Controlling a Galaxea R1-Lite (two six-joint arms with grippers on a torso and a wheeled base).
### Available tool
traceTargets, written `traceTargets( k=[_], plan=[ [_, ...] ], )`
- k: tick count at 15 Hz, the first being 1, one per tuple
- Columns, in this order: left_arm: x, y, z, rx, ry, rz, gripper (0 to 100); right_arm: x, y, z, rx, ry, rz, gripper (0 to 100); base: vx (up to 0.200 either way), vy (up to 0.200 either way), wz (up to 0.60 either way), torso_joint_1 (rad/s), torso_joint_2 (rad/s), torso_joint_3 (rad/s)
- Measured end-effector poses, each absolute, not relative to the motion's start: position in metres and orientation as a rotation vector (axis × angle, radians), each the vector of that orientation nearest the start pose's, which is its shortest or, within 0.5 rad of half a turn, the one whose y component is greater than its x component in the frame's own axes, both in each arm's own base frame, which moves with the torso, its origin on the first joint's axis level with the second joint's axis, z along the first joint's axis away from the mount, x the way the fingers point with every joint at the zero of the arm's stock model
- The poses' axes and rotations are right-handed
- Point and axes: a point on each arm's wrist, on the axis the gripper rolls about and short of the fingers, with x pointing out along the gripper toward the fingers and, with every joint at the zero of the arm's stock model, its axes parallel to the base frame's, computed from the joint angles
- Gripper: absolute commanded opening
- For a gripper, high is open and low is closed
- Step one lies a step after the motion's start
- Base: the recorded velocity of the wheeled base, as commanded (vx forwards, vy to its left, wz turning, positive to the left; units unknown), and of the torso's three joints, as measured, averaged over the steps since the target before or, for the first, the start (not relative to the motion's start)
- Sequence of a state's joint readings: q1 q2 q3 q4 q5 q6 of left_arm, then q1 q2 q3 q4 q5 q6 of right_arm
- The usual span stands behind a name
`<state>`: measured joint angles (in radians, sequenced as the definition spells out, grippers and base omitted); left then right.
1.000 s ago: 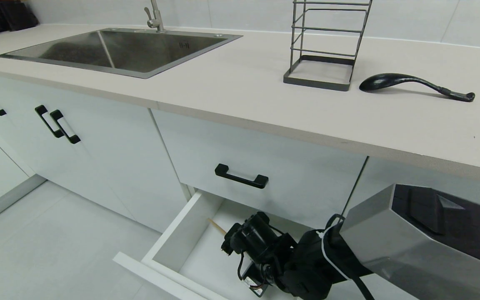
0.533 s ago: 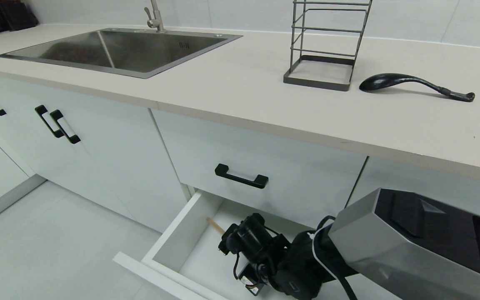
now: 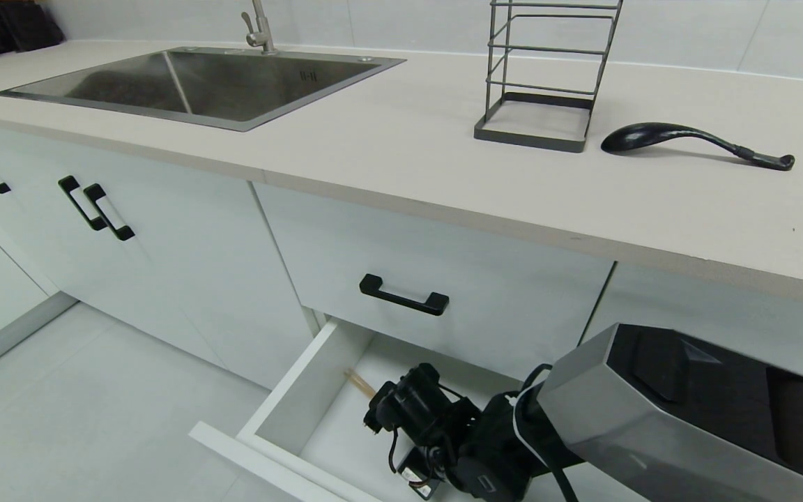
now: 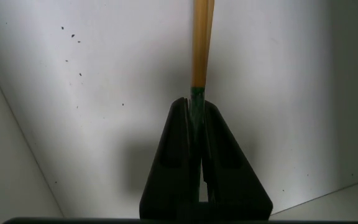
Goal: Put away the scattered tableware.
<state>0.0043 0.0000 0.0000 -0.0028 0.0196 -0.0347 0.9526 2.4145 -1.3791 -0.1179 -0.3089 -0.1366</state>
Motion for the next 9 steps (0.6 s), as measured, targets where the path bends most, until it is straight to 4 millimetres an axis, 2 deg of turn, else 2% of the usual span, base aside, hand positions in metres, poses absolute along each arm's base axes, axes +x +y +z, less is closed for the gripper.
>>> traceTargets(
  k=[2, 3, 6, 9],
  plan=[
    [-0.023, 0.000, 0.076, -0.035, -0.003, 0.024, 100, 0.261, 0.355, 0.006, -0.676, 0.716, 0.655, 0, 0.000, 0.000, 0.00, 0.000, 0.00, 0.000],
    [-0.023, 0.000, 0.076, -0.035, -0.003, 0.024, 100, 0.262, 0.356, 0.006, -0.679, 0.715, 0.657, 100, 0.000, 0.000, 0.00, 0.000, 0.00, 0.000],
    [-0.023, 0.000, 0.076, -0.035, -0.003, 0.025, 100, 0.262, 0.358, 0.008, -0.673, 0.705, 0.672, 100, 0.000, 0.000, 0.00, 0.000, 0.00, 0.000],
    [-0.023, 0.000, 0.076, -0.035, -0.003, 0.024, 100, 0.258, 0.362, 0.020, -0.663, 0.678, 0.687, 100, 0.000, 0.000, 0.00, 0.000, 0.00, 0.000]
  ],
)
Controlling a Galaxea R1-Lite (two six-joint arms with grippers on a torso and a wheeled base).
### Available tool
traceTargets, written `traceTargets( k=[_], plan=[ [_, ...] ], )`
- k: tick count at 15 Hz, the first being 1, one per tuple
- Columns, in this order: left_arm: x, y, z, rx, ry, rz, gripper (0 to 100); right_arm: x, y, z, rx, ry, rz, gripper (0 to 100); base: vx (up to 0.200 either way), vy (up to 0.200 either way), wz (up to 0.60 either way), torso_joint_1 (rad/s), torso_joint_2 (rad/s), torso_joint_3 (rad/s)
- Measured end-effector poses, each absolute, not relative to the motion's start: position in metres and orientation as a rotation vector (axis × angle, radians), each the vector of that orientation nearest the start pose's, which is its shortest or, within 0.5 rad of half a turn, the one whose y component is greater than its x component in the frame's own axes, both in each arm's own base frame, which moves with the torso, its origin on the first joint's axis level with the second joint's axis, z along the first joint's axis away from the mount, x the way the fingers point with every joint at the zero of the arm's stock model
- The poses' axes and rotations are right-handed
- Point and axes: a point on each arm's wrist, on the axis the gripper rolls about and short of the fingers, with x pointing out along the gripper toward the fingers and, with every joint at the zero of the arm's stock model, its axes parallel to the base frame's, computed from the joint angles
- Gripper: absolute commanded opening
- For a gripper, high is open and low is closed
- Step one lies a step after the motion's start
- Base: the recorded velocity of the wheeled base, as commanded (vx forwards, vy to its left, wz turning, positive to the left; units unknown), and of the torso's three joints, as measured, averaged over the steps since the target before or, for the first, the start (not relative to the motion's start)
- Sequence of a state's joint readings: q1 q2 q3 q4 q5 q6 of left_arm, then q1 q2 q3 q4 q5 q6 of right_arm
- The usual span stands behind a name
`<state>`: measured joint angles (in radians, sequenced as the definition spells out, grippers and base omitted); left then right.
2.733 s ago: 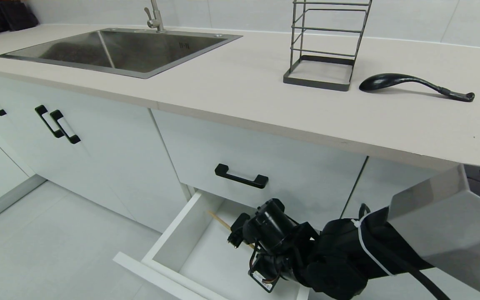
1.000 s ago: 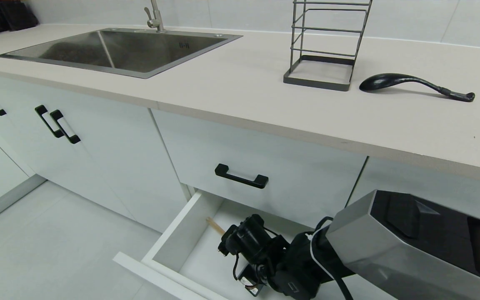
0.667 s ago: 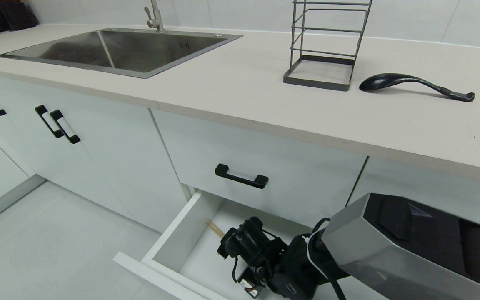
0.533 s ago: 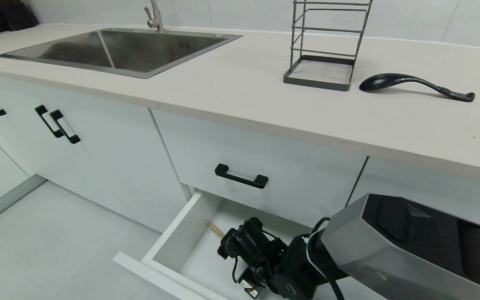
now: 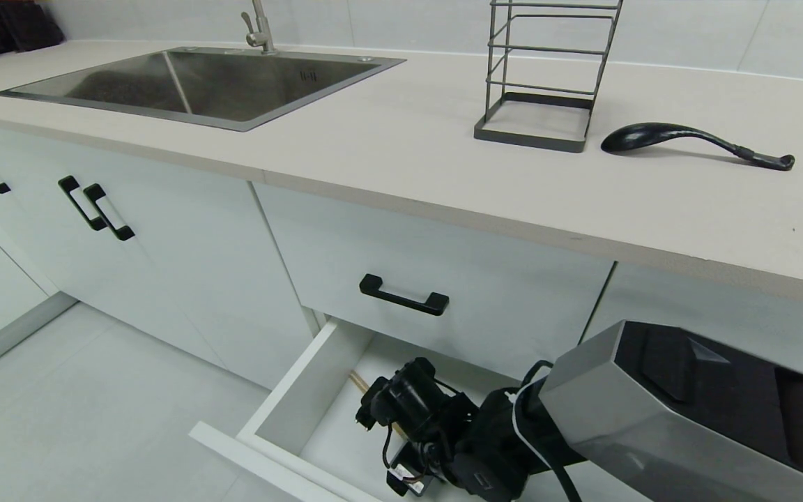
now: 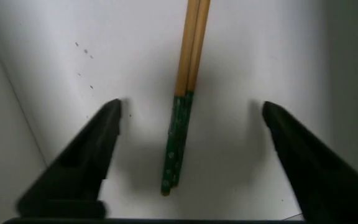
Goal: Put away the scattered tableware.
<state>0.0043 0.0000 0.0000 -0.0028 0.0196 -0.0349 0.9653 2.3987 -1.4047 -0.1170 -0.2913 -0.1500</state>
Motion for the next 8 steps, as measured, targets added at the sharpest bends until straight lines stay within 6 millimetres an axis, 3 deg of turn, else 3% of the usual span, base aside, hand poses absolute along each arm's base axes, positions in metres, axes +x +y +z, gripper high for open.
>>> traceTargets(
  k=[4, 8],
  plan=[
    [-0.023, 0.000, 0.076, -0.035, -0.003, 0.024, 100, 0.239, 0.368, 0.057, -0.634, 0.603, 0.732, 100, 0.000, 0.000, 0.00, 0.000, 0.00, 0.000],
    [-0.023, 0.000, 0.076, -0.035, -0.003, 0.023, 100, 0.221, 0.360, 0.089, -0.595, 0.531, 0.759, 100, 0.000, 0.000, 0.00, 0.000, 0.00, 0.000]
  ],
)
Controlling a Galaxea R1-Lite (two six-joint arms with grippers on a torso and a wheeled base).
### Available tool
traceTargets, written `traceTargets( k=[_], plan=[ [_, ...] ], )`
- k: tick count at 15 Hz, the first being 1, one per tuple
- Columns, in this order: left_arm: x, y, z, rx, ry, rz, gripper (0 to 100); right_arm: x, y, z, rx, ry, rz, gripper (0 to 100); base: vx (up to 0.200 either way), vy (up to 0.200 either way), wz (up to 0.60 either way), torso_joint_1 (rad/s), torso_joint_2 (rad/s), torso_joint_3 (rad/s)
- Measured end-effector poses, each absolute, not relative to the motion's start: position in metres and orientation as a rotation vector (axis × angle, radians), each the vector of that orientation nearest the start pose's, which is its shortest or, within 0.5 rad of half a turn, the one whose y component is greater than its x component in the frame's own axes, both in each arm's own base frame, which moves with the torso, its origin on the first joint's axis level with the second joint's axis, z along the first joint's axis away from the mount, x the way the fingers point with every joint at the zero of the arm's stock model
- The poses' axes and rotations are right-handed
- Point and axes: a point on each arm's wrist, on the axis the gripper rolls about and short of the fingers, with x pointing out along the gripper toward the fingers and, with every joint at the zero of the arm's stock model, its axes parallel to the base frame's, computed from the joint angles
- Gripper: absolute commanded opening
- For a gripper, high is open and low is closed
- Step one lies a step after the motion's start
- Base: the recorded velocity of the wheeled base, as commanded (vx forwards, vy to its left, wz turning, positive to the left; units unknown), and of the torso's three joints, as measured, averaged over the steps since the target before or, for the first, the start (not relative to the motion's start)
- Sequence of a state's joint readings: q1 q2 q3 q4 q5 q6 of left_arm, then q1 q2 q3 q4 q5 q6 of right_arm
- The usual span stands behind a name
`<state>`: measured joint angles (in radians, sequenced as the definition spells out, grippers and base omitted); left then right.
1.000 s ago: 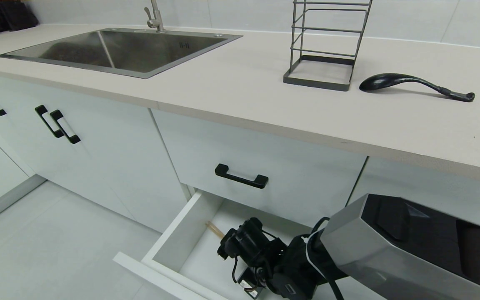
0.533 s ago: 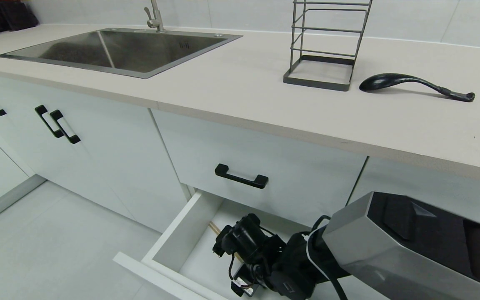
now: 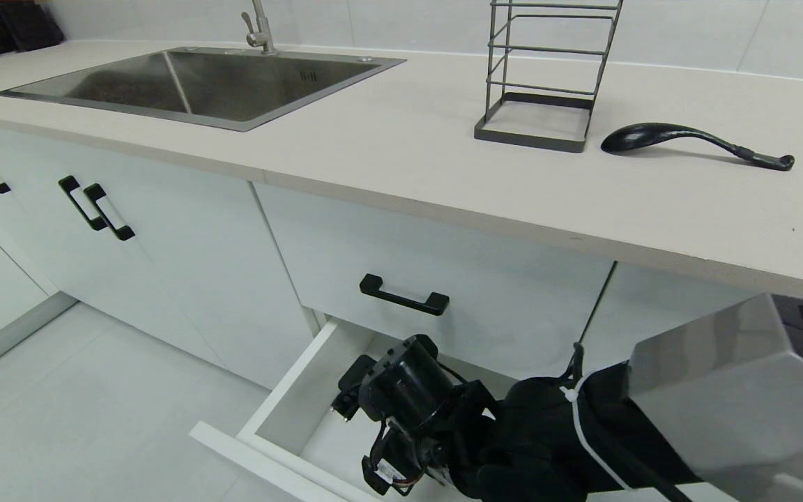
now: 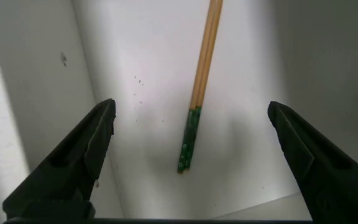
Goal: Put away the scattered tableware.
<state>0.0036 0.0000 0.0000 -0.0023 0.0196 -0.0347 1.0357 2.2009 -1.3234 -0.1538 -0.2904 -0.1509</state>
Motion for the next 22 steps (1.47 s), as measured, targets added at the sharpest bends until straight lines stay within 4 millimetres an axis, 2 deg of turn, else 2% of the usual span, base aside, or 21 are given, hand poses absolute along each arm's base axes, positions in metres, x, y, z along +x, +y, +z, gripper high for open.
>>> traceTargets(
  k=[3, 6, 10, 15, 19, 22],
  plan=[
    [-0.023, 0.000, 0.076, -0.035, -0.003, 0.024, 100, 0.207, 0.358, 0.112, -0.522, 0.421, 0.811, 100, 0.000, 0.000, 0.00, 0.000, 0.00, 0.000],
    [-0.023, 0.000, 0.076, -0.035, -0.003, 0.024, 100, 0.194, 0.349, 0.126, -0.503, 0.324, 0.860, 100, 0.000, 0.000, 0.00, 0.000, 0.00, 0.000],
    [-0.023, 0.000, 0.076, -0.035, -0.003, 0.024, 100, 0.179, 0.328, 0.133, -0.465, 0.256, 0.932, 100, 0.000, 0.000, 0.00, 0.000, 0.00, 0.000],
    [-0.023, 0.000, 0.076, -0.035, -0.003, 0.024, 100, 0.155, 0.281, 0.139, -0.439, 0.257, 1.043, 100, 0.000, 0.000, 0.00, 0.000, 0.00, 0.000],
    [-0.023, 0.000, 0.076, -0.035, -0.003, 0.024, 100, 0.152, 0.235, 0.156, -0.402, 0.231, 1.049, 100, 0.000, 0.000, 0.00, 0.000, 0.00, 0.000],
    [-0.023, 0.000, 0.076, -0.035, -0.003, 0.024, 100, 0.143, 0.210, 0.162, -0.370, 0.203, 1.084, 100, 0.000, 0.000, 0.00, 0.000, 0.00, 0.000]
  ],
)
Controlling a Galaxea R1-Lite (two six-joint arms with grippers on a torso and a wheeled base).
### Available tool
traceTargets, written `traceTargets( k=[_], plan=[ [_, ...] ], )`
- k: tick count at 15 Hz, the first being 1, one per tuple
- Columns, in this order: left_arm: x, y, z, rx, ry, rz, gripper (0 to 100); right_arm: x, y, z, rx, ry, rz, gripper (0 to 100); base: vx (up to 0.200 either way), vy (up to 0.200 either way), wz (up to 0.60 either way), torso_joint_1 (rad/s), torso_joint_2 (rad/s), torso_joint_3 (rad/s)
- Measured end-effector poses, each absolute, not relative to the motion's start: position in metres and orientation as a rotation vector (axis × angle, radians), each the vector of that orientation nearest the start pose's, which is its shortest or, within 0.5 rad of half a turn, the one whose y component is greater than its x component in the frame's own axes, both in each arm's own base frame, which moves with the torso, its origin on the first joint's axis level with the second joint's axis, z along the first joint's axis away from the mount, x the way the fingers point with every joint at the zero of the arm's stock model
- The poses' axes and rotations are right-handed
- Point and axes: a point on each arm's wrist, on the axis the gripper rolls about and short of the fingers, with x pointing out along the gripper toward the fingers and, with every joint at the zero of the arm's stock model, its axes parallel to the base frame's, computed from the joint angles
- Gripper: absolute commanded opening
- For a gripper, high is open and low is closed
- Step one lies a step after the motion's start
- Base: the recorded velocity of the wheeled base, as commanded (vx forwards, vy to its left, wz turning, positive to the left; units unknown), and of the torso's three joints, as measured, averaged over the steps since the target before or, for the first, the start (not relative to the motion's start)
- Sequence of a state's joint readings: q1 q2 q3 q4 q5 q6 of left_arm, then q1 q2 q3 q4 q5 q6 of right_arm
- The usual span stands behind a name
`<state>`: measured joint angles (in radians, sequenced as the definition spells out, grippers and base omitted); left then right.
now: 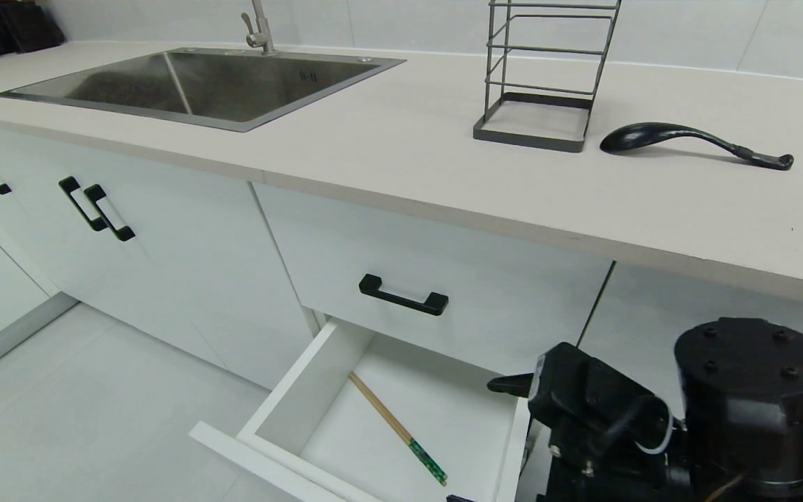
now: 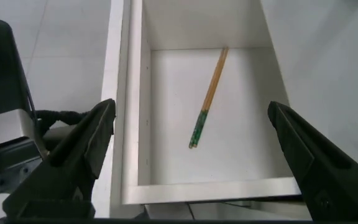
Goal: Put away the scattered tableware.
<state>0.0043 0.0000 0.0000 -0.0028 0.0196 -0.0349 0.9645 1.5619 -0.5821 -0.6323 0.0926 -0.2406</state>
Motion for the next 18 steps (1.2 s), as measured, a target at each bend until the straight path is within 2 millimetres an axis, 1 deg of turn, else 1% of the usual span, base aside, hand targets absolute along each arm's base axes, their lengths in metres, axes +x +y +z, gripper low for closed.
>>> traceTargets(
  k=[1, 3, 5, 6, 9, 12, 18],
  plan=[
    [-0.023, 0.000, 0.076, -0.035, -0.003, 0.024, 100, 0.139, 0.205, 0.159, -0.363, 0.213, 1.125, 100, 0.000, 0.000, 0.00, 0.000, 0.00, 0.000],
    [-0.023, 0.000, 0.076, -0.035, -0.003, 0.024, 100, 0.131, 0.198, 0.147, -0.378, 0.261, 1.170, 100, 0.000, 0.000, 0.00, 0.000, 0.00, 0.000],
    [-0.023, 0.000, 0.076, -0.035, -0.003, 0.024, 100, 0.128, 0.198, 0.136, -0.396, 0.300, 1.182, 100, 0.000, 0.000, 0.00, 0.000, 0.00, 0.000],
    [-0.023, 0.000, 0.076, -0.035, -0.003, 0.024, 100, 0.130, 0.201, 0.134, -0.392, 0.294, 1.183, 100, 0.000, 0.000, 0.00, 0.000, 0.00, 0.000],
    [-0.023, 0.000, 0.076, -0.035, -0.003, 0.024, 100, 0.134, 0.209, 0.131, -0.372, 0.267, 1.184, 100, 0.000, 0.000, 0.00, 0.000, 0.00, 0.000],
    [-0.023, 0.000, 0.076, -0.035, -0.003, 0.024, 100, 0.135, 0.211, 0.126, -0.380, 0.283, 1.186, 100, 0.000, 0.000, 0.00, 0.000, 0.00, 0.000],
    [-0.023, 0.000, 0.076, -0.035, -0.003, 0.024, 100, 0.134, 0.214, 0.126, -0.386, 0.281, 1.198, 100, 0.000, 0.000, 0.00, 0.000, 0.00, 0.000]
  ],
)
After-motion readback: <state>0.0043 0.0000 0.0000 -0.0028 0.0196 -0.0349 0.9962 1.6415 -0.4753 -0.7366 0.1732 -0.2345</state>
